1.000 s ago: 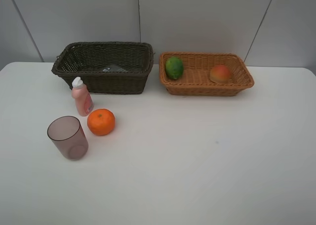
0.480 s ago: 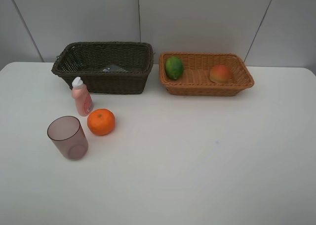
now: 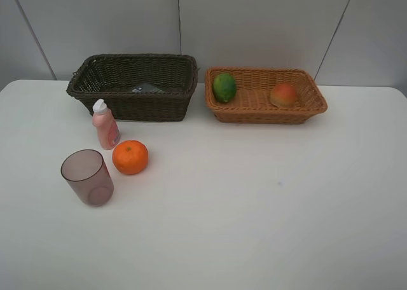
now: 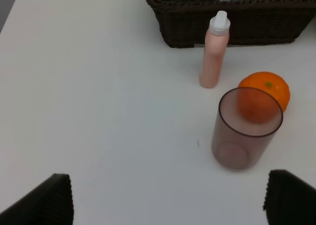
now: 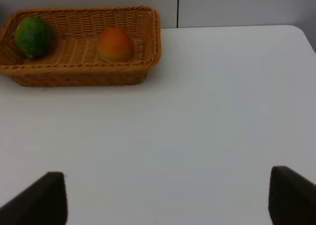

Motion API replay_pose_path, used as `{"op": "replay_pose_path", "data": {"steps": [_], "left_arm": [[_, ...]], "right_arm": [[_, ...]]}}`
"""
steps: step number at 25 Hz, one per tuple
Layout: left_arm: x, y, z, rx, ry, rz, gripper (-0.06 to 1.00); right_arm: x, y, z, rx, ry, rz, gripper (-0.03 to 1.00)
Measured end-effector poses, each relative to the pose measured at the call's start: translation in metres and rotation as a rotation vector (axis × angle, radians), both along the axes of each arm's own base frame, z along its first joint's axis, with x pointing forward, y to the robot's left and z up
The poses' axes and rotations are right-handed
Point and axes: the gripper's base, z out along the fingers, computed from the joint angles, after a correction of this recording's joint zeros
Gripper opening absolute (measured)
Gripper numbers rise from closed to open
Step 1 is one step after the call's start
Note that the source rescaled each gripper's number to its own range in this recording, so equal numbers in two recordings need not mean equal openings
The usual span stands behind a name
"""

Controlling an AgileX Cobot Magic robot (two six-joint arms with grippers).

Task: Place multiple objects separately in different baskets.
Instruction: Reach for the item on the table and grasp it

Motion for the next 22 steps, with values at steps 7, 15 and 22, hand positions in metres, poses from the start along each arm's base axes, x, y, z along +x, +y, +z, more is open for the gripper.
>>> {"op": "replay_pose_path", "data": {"steps": [7,15,22], "left_arm": [[0.0000,0.0000,0.0000,0.000,0.000,0.000,1.00],[0.0000,0.0000,0.0000,0.000,0.000,0.000,1.00],[0.0000,0.0000,0.0000,0.000,0.000,0.000,1.00]], "right_arm": [[0.0000,0.0000,0.0000,0.001,0.000,0.000,0.88],[0.0000,0.0000,0.0000,0.002,0.000,-0.001,0.88],[0.0000,0.0000,0.0000,0.002,0.000,-0.001,0.88]]}}
